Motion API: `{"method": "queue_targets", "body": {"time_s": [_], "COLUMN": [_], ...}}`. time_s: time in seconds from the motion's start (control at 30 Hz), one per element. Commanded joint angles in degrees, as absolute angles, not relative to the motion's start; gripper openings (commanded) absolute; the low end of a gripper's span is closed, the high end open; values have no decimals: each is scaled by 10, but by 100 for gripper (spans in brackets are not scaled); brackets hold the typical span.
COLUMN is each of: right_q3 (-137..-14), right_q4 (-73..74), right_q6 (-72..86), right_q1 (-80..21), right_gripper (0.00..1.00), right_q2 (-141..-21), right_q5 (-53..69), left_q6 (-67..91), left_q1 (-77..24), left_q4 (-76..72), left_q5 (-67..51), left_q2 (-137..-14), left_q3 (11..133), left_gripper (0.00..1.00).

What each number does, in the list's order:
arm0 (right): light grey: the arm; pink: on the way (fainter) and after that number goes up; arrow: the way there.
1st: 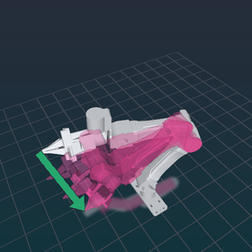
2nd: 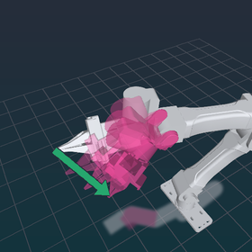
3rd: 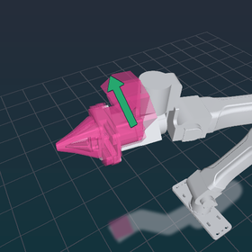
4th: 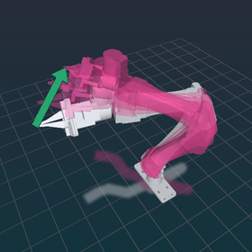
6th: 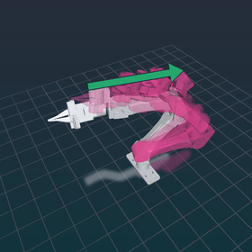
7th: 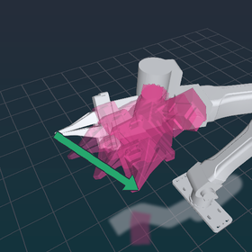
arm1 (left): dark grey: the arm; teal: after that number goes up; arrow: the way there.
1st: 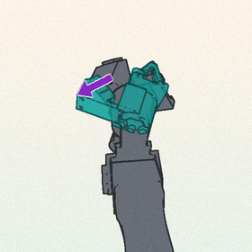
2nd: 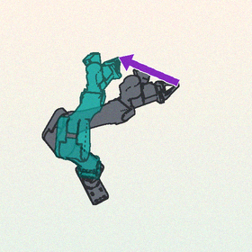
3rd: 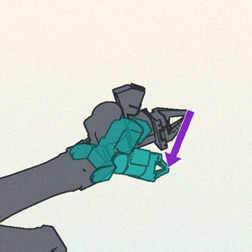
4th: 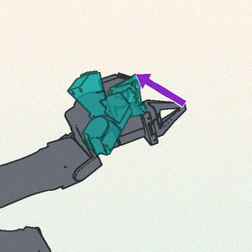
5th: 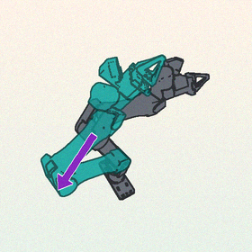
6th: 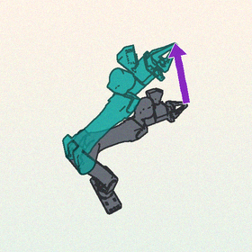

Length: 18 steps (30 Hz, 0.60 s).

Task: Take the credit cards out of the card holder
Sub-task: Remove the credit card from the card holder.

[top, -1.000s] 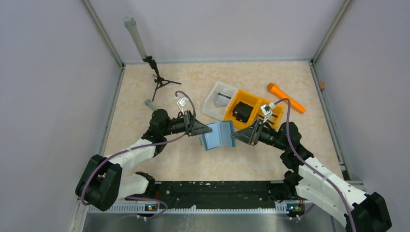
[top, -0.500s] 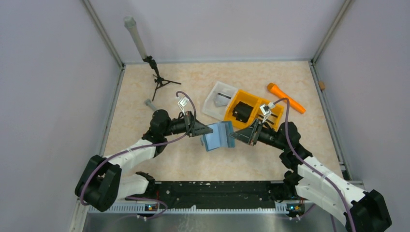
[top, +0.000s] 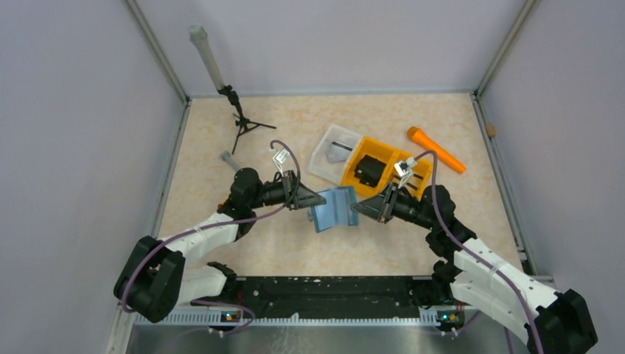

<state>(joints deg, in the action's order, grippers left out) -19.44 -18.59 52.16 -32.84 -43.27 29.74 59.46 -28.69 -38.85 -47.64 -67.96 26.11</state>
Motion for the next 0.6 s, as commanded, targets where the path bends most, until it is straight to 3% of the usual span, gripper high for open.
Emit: {"method": "queue_targets", "body": {"time_s": [0.0,0.1,0.33,0.57], "right_q3": [-232,-243,-263,-295], "right_q4": [-140,-140,-119,-76], "right_q6": [478,476,469,440], "right_q1": [-347,-361,-368,-403], "right_gripper": [0,0,0,0], "right_q2": [-438,-445,-470,-501], "right_q5": [267,261,248,210], "left_q6": [595,589,568,552], "left_q1": [-299,-302,-319,-342], "left_q4": [-428,-424,-412,-406], "left_q5": [-486,-483,-464,-443], "left_q2": [-675,-686,-721,-760], "left_q3": [279,280,283,298], "left_gripper": [29,53,86,95]}}
